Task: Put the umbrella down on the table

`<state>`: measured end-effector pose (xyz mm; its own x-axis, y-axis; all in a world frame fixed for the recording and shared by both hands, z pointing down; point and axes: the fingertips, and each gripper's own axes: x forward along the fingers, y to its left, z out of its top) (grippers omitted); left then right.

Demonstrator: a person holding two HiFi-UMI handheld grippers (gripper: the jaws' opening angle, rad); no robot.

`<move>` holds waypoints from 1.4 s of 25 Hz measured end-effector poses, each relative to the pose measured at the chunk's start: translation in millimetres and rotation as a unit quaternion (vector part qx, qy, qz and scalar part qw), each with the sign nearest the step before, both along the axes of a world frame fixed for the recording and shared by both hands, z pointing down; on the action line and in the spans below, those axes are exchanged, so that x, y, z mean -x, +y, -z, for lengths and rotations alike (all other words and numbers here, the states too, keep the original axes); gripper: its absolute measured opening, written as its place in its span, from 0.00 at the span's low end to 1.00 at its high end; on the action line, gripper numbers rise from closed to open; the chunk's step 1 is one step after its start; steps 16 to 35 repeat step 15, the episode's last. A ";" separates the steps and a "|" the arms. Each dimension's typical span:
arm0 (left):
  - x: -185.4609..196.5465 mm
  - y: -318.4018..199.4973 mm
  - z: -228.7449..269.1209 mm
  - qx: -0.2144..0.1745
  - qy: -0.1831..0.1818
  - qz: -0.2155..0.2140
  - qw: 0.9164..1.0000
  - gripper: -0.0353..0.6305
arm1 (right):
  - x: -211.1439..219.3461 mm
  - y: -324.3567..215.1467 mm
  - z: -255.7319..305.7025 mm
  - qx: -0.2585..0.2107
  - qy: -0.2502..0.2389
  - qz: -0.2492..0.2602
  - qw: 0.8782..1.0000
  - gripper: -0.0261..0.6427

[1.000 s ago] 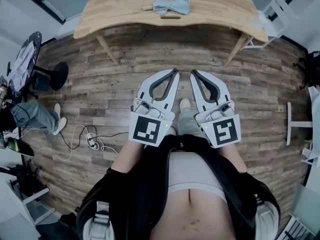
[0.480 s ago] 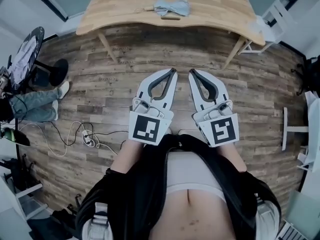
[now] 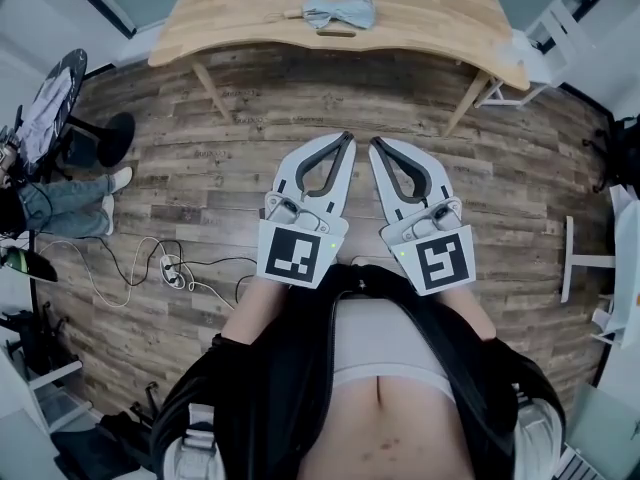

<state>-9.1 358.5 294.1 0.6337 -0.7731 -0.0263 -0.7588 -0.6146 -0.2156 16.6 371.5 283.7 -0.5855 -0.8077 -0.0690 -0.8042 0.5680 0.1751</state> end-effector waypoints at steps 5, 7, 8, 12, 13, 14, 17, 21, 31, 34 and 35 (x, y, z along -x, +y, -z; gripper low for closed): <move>3.3 -4.2 0.6 -0.005 0.002 0.004 1.000 0.06 | 2.0 -4.0 -1.4 0.000 -0.002 0.004 1.000 0.08; 4.6 -5.1 -0.1 -0.003 0.004 0.005 1.000 0.06 | 2.7 -4.4 -1.7 0.000 -0.001 0.004 1.000 0.08; 5.2 -5.1 0.1 -0.003 0.005 0.006 1.000 0.06 | 3.0 -4.2 -1.8 0.001 -0.001 0.004 1.000 0.08; 5.9 -1.7 1.7 -0.004 0.007 0.005 1.000 0.06 | 3.1 -0.4 -2.2 0.002 0.000 0.002 1.000 0.08; 5.6 -0.5 1.8 -0.005 0.006 0.004 1.000 0.06 | 3.1 0.8 -2.4 0.001 0.000 0.002 1.000 0.08; 5.2 0.7 1.7 -0.006 0.005 0.003 1.000 0.06 | 3.0 1.9 -2.6 0.000 0.001 0.002 1.000 0.08; 4.7 1.9 1.7 -0.008 0.003 0.002 1.000 0.06 | 2.9 2.9 -2.8 0.000 0.001 0.002 1.000 0.08; 4.7 1.9 1.7 -0.008 0.003 0.002 1.000 0.06 | 2.9 2.9 -2.8 0.000 0.001 0.002 1.000 0.08; 4.7 1.9 1.7 -0.008 0.003 0.002 1.000 0.06 | 2.9 2.9 -2.8 0.000 0.001 0.002 1.000 0.08; 4.7 1.9 1.7 -0.008 0.003 0.002 1.000 0.06 | 2.9 2.9 -2.8 0.000 0.001 0.002 1.000 0.08; 4.7 1.9 1.7 -0.008 0.003 0.002 1.000 0.06 | 2.9 2.9 -2.8 0.000 0.001 0.002 1.000 0.08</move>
